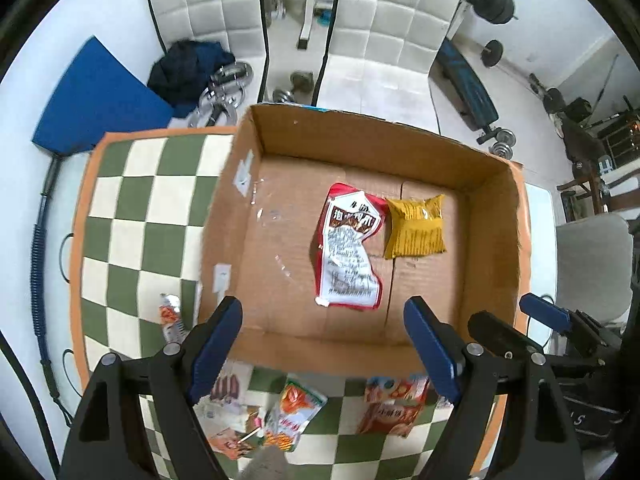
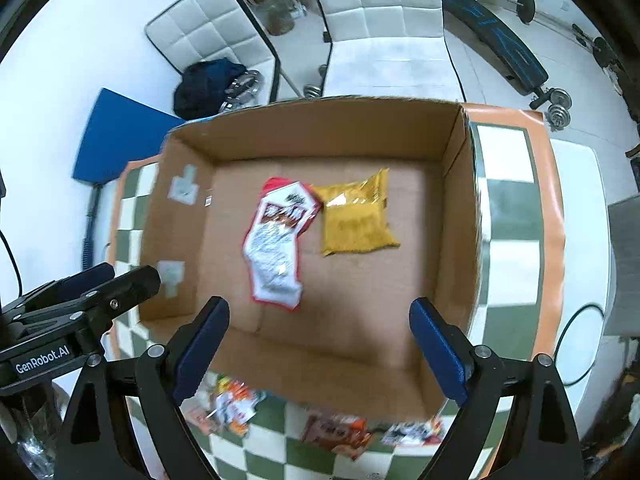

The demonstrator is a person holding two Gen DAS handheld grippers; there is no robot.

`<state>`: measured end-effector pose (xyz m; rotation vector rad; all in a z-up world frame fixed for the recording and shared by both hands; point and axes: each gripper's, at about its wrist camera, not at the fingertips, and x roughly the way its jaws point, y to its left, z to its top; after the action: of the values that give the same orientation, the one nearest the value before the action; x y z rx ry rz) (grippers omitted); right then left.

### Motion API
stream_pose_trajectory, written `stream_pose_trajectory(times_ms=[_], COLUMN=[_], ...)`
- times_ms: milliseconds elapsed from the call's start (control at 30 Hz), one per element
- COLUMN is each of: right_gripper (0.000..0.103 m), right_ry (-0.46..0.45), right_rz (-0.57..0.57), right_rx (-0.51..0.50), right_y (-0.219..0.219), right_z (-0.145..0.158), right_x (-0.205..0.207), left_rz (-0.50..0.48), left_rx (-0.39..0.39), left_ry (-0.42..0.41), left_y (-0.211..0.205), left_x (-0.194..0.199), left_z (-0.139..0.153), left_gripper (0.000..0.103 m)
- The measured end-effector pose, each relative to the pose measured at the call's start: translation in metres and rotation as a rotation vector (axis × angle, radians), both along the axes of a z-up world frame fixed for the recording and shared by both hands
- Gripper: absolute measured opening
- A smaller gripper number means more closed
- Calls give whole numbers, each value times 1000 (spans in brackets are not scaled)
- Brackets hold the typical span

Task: Organize snacks
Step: 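Grasp the green spicy strip bag with the left gripper while the right gripper grasps the brown pastry packet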

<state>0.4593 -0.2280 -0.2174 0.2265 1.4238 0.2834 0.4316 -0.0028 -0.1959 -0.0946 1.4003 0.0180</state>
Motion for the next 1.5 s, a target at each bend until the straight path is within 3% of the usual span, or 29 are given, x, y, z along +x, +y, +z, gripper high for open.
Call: stream_pose_trajectory(times_ms=[133, 233, 400, 600, 700, 933, 967, 1033, 1167, 1500], right_gripper=[94, 94, 94, 94, 94, 94, 94, 94, 94, 99], right_ry=[-10, -3, 78, 194, 226, 310, 323, 338, 361, 371], right_rz=[-20, -53, -131, -240, -289, -330, -329, -331, -343, -342], right_rx=[27, 42, 75, 54, 39, 55, 51, 55, 51, -44], right_y=[0, -2, -11, -23, -30, -26, -23, -18, -10, 11], right_z=[12, 12, -15, -71, -94, -144, -151, -160, -173, -181], right_x=[-40, -76, -143, -195, -205, -201, -201, -199, -197, -192], left_rz=[-42, -70, -127, -208, -242, -254, -255, -256, -242, -149], left_rx=[33, 43, 33, 64, 91, 126, 134, 157, 173, 87], left_ry=[-32, -9, 137, 278, 312, 358, 357, 357, 323, 311], left_y=[4, 8, 12, 0, -11, -24, -25, -28, -26, -12], left_x=[-38, -72, -116, -149, -154, -156, -155, -155, -157, -167], left_z=[9, -1, -63, -141, -169, -203, -206, -211, -211, -197], left_gripper=[82, 83, 82, 82, 82, 82, 80, 65, 49, 46])
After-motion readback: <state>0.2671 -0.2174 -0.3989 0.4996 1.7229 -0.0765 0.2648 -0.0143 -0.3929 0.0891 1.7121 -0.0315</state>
